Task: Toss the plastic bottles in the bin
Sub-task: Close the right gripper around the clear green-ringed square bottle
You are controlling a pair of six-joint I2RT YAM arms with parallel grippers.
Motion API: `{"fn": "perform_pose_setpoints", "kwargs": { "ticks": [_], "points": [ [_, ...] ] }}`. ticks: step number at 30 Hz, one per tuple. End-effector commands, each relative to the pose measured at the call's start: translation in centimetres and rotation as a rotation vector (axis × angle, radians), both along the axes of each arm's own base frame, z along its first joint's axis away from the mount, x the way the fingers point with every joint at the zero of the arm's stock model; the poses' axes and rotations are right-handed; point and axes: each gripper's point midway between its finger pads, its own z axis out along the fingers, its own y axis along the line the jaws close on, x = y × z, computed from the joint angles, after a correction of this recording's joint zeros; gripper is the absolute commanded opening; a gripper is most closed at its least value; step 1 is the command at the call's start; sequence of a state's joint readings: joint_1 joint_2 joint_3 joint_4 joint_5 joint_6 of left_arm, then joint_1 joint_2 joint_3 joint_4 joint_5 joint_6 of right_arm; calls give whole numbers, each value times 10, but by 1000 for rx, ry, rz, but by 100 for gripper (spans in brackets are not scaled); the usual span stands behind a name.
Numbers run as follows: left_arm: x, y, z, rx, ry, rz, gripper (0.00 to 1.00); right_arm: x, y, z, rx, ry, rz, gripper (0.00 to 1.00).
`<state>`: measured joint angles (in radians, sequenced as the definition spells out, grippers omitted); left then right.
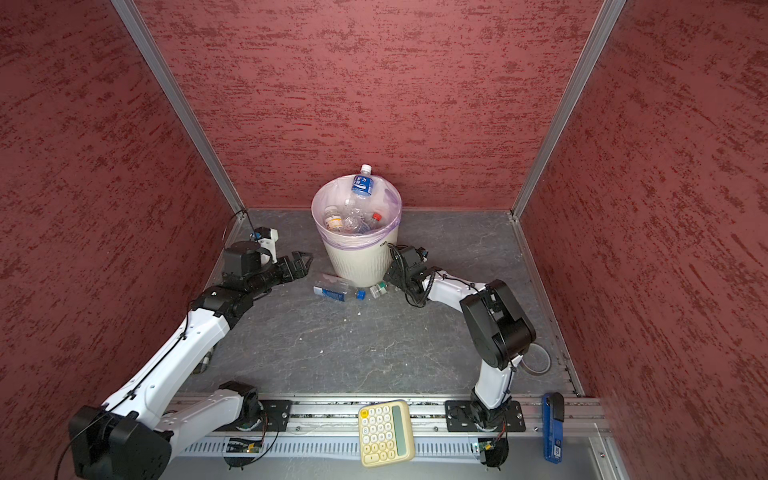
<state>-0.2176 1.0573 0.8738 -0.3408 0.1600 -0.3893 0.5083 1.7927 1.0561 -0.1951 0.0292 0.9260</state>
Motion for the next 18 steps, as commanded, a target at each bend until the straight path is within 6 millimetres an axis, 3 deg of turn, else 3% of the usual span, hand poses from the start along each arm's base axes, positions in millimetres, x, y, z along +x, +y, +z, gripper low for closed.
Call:
{"fn": "perform_pose_setpoints", "kwargs": {
  "ticks": [1, 10, 18],
  "points": [
    [2, -2, 7, -19, -21, -9, 100, -1, -7, -12, -29, 30, -21, 96],
    [-3, -1, 2, -20, -7, -12, 100, -26, -38, -10, -141, 30, -4, 97],
    [-12, -10, -23, -35, 45, -37, 99, -45, -56, 4, -228, 15, 54, 96]
  ]
}}
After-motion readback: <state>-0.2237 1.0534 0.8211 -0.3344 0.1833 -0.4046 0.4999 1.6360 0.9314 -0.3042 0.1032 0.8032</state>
